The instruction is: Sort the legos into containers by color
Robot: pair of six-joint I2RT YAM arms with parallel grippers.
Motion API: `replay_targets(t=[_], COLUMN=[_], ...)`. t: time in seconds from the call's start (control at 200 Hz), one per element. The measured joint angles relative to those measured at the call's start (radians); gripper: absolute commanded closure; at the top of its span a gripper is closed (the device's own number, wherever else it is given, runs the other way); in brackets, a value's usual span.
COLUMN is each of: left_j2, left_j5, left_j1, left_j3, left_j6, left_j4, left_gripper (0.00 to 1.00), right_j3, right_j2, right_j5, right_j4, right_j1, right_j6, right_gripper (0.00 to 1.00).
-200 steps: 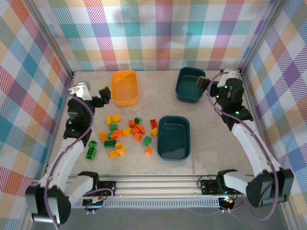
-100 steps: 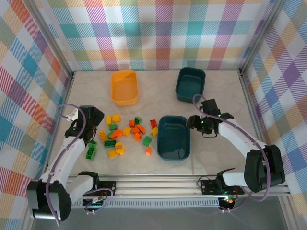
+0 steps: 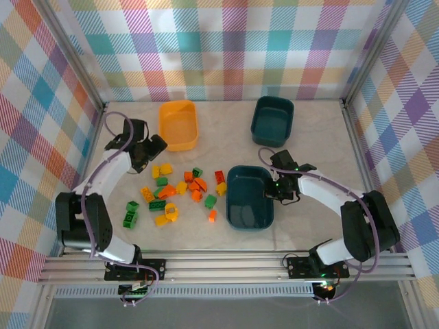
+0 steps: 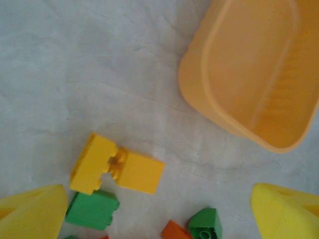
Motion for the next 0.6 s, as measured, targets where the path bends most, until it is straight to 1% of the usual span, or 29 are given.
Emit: replay_targets(t=[0.115, 0.2, 0.325, 0.385, 0.45, 0.6], left_j2=[0.101, 0.187, 0.314, 0.367, 0.419, 0.492], left_j5=[0.002, -0.005, -0.007, -0.003, 0.0, 0.0], left_j1=[0.0, 0.0, 0.0, 0.0, 0.0, 0.0], left_j3=[0.167, 0.311, 0.507, 0.577, 0.63, 0.648], left_j6=[0.03, 0.049, 0.089, 0.113, 0.142, 0.204], left_j4=[-0.058, -0.103, -0.159, -0.184, -0.204, -0.232], left_gripper=[0.08, 0.1, 0.14, 0.17, 0.18, 0.24], right_j3=[0.045, 0.113, 0.257, 0.349, 0.465, 0.734], right_j2=[-0.059, -0.103, -0.08, -0.02, 0.085, 0.371], right_j5=[0.04, 0.065, 0.083, 0.093, 0.106, 0.13], right_j4=[-0.029, -0.039, -0.032, -0.029, -0.026, -0.028], right_j1=[0.009, 0.01, 0.01, 0.01, 0.01, 0.01], right_j6=[-0.014, -0.022, -0.038, -0.053, -0.072, -0.103], right_gripper=[1.0, 1.0, 1.0, 1.0, 1.0, 1.0])
